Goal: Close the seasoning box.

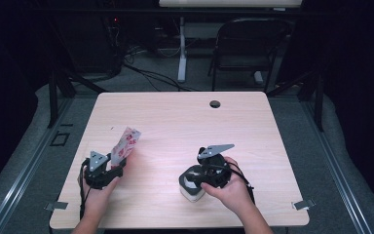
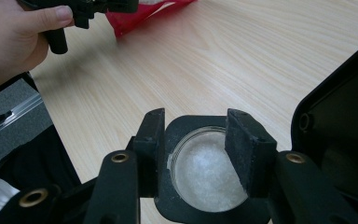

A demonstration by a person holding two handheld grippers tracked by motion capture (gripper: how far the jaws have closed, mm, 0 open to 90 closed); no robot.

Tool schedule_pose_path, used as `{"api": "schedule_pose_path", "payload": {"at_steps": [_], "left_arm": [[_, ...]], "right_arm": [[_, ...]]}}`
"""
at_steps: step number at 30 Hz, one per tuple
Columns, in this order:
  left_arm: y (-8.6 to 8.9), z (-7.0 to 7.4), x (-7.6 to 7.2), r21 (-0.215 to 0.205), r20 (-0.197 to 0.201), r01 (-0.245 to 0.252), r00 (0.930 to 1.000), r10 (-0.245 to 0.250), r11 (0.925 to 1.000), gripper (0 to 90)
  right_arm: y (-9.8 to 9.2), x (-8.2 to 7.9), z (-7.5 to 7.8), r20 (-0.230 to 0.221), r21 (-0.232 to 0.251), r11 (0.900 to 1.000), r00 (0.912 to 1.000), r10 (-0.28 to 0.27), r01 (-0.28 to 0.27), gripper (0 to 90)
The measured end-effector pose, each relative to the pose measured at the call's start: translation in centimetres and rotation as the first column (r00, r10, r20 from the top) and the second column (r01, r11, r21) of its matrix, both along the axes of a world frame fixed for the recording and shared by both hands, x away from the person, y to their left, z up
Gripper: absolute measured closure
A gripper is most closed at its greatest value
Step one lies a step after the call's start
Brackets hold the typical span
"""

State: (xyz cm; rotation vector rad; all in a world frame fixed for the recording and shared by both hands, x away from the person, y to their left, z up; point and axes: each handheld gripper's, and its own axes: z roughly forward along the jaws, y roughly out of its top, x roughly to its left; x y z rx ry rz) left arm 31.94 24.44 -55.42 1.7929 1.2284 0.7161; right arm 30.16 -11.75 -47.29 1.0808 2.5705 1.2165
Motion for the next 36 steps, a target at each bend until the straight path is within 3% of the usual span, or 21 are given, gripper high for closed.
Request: {"api": "schedule_pose_path", "payload": {"at_steps": [8,14,22,27,36], "left_arm": [[-2.0,0.2,-0.6,0.043,0.005,0.098,0.9951,-0.098,0.9942,37.2],[-3.9,-0.6,-0.9,0.121,-0.017,0.155,0.9879,-0.154,0.9804,37.2],[-5.6,-0.9,-1.4,0.147,-0.025,0.200,0.9797,-0.199,0.9687,36.5],[-6.7,-0.7,-1.9,0.178,-0.026,0.252,0.9675,-0.252,0.9512,36.3],[-8.0,0.0,-2.6,0.150,-0.035,0.324,0.9460,-0.322,0.9341,36.7]], "right_arm": [[-0.1,0.0,0.1,0.004,-0.001,1.000,1.0000,0.002,-0.002,57.8],[-0.1,0.0,0.1,0.006,-0.004,1.000,1.0000,0.002,-0.002,57.7],[-0.3,0.1,0.1,0.002,-0.002,1.000,1.0000,-0.001,0.001,57.4],[-0.5,0.0,0.4,0.014,0.013,1.000,0.9998,-0.012,0.012,57.1],[-0.7,-0.2,0.9,0.023,0.008,1.000,0.9997,-0.010,0.009,56.8]]}}
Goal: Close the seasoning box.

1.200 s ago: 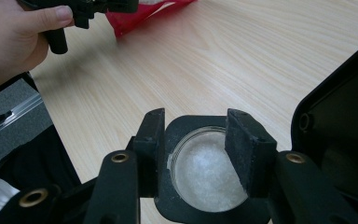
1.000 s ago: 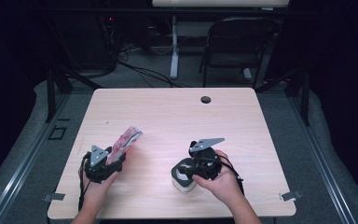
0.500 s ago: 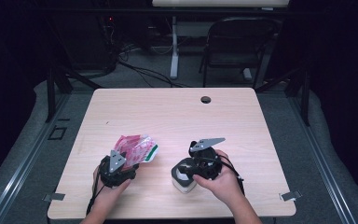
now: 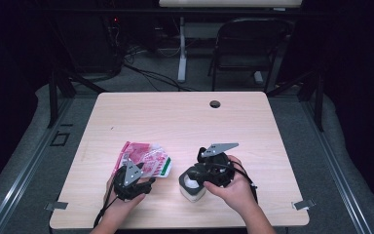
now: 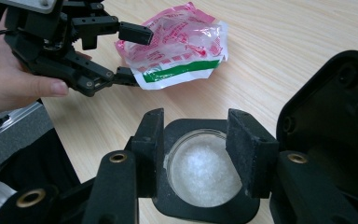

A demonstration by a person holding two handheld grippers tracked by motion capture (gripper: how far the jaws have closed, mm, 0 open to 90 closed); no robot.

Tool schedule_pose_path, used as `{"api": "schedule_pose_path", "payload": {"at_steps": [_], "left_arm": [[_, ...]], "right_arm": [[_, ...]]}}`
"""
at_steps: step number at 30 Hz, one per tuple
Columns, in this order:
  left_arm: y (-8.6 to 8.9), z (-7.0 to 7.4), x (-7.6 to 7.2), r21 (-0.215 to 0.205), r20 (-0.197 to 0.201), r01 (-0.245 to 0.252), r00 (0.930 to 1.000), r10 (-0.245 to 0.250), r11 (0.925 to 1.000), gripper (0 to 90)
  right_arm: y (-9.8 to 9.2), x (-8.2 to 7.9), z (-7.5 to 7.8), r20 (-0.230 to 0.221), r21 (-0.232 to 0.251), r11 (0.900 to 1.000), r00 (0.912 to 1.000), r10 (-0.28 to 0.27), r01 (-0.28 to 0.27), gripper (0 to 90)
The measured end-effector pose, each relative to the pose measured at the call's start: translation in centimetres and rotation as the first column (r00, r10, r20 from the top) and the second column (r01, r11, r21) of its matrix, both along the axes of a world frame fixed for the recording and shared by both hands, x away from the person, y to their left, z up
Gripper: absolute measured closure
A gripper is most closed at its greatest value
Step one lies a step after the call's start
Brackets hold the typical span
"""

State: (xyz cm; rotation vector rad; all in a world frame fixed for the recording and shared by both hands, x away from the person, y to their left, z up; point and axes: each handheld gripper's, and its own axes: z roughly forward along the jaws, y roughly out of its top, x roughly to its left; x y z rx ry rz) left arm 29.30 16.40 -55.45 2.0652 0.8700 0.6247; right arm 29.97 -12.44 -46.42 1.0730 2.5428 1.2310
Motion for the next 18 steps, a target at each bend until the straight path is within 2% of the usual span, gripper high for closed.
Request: {"api": "schedule_pose_path", "payload": {"at_steps": [3,7,11,18], "left_arm": [[-0.5,-0.1,-0.1,-0.019,-0.021,0.016,0.9996,-0.016,0.9997,36.8],[-0.7,-0.3,-0.4,-0.019,-0.043,0.022,0.9988,-0.023,0.9996,36.9],[-0.9,-0.2,-0.9,-0.016,-0.043,0.040,0.9983,-0.040,0.9991,37.0],[-1.0,0.5,-1.8,-0.025,-0.049,0.067,0.9965,-0.068,0.9975,37.3]], "right_arm": [[-0.3,-0.1,0.3,0.003,-0.002,1.000,1.0000,0.000,0.000,56.6],[-0.6,-0.3,0.8,0.022,0.014,1.000,0.9997,-0.013,0.013,56.4],[-1.1,-0.4,1.3,0.038,0.018,1.000,0.9991,-0.020,0.020,56.5],[-2.4,-0.4,2.1,0.034,0.029,0.998,0.9983,-0.048,0.047,58.0]]}}
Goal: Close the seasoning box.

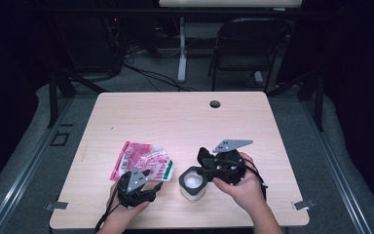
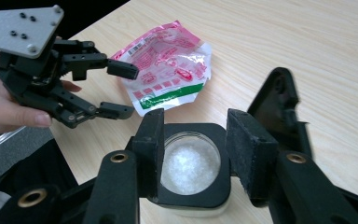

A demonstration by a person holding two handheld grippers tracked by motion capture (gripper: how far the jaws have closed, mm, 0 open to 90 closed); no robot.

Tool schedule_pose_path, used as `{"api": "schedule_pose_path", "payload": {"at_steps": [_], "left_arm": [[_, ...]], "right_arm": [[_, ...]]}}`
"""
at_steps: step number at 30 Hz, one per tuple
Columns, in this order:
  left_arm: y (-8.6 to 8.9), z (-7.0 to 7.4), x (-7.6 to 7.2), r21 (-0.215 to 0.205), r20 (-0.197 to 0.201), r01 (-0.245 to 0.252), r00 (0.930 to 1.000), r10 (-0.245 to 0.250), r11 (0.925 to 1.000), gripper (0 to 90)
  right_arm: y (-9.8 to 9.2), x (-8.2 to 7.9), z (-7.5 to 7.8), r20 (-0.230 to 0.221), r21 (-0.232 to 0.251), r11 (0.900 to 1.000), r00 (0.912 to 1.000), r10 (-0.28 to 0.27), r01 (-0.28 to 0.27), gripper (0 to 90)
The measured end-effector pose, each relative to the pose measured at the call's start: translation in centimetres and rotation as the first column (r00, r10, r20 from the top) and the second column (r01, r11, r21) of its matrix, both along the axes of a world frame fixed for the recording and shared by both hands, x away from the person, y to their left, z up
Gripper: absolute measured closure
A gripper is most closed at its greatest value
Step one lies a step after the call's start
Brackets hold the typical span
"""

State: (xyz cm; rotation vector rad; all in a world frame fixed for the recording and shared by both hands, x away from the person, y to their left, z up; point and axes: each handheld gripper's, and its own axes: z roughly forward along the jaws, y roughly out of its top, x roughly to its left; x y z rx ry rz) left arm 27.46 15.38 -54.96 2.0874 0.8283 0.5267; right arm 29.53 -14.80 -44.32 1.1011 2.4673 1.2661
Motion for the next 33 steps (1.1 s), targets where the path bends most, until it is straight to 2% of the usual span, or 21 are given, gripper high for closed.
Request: {"api": "schedule_pose_path", "payload": {"at_steps": [7,11,15,17,21,27,33], "left_arm": [[0.4,0.4,-0.8,-0.012,0.002,0.010,0.9999,-0.010,0.9999,37.4],[0.6,0.3,-0.9,-0.026,0.006,0.000,1.0000,0.001,0.9997,37.8],[0.8,0.0,-0.8,-0.031,-0.006,-0.003,1.0000,0.003,0.9995,38.0],[0.8,0.1,-0.8,-0.032,-0.005,-0.007,1.0000,0.006,0.9995,38.0],[0.9,0.3,-0.8,-0.034,0.009,-0.003,1.0000,0.003,0.9994,38.0],[1.1,0.4,-0.8,-0.047,0.014,-0.008,0.9999,0.009,0.9989,38.0],[1.2,0.5,-0.8,-0.046,0.018,-0.003,0.9998,0.004,0.9990,38.1]], "right_arm": [[-1.5,-0.1,0.8,0.001,-0.004,0.999,0.9992,-0.040,0.040,58.6],[-2.3,-0.1,1.2,-0.016,0.002,0.998,0.9974,-0.070,0.070,59.1],[-3.2,0.1,1.2,-0.025,-0.008,0.995,0.9950,-0.097,0.097,59.5],[-3.6,0.2,1.2,-0.029,-0.021,0.993,0.9930,-0.114,0.114,59.5],[-4.2,0.3,1.3,-0.036,-0.015,0.991,0.9909,-0.130,0.129,59.4],[-4.0,0.8,0.5,-0.053,-0.004,0.991,0.9894,-0.135,0.135,59.2],[-3.2,1.2,-0.2,-0.074,-0.016,0.992,0.9891,-0.128,0.127,62.1]]}}
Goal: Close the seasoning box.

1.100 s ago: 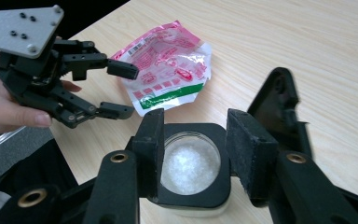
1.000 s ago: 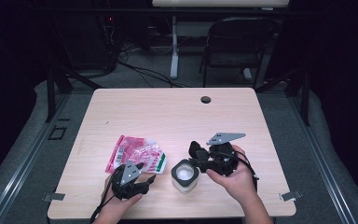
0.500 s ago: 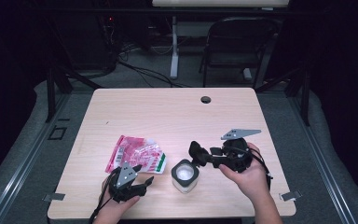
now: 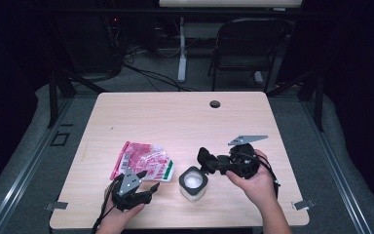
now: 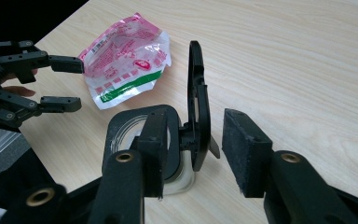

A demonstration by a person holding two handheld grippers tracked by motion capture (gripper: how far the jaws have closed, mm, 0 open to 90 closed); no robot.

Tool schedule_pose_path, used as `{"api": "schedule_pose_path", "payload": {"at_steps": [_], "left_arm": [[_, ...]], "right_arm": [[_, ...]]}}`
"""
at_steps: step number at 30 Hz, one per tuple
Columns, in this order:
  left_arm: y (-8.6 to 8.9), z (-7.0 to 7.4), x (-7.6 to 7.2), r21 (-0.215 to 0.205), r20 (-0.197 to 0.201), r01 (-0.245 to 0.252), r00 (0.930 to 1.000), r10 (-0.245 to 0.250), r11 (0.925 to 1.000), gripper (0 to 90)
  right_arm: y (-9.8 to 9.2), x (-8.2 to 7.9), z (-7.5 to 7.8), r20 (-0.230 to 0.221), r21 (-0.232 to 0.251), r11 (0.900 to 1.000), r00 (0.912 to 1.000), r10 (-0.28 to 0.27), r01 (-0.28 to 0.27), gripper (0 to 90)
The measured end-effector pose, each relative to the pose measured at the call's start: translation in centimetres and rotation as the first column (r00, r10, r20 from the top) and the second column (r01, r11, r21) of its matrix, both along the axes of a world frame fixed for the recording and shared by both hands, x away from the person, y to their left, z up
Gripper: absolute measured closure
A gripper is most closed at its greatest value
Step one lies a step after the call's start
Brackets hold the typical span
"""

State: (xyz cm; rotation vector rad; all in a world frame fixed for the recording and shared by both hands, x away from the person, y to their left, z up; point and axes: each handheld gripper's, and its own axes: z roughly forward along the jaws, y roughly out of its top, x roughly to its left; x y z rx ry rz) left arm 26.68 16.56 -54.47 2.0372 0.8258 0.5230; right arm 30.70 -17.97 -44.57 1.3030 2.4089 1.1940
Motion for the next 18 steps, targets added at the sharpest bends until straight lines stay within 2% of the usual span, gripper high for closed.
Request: {"api": "schedule_pose_path", "payload": {"at_steps": [2,5,12,18], "left_arm": [[-0.05,-0.09,0.04,0.003,-0.002,0.003,1.0000,-0.003,1.0000,38.1],[-0.08,-0.22,0.07,0.009,-0.009,0.006,0.9999,-0.006,0.9999,38.1],[-0.26,-0.21,-0.03,0.012,-0.005,0.016,0.9999,-0.016,0.9998,38.1],[-0.50,-0.09,-0.27,0.012,0.001,0.025,0.9997,-0.025,0.9996,38.1]], "right_arm": [[0.19,0.06,-0.18,0.008,-0.003,1.000,1.0000,0.003,-0.003,65.8],[0.36,0.10,-0.26,-0.006,-0.025,1.000,1.0000,0.002,-0.002,71.6],[0.61,-0.10,-0.29,0.020,-0.050,0.999,0.9996,-0.018,0.019,83.8],[0.86,-0.27,-0.19,0.041,-0.073,0.997,0.9991,-0.010,0.013,85.2]]}}
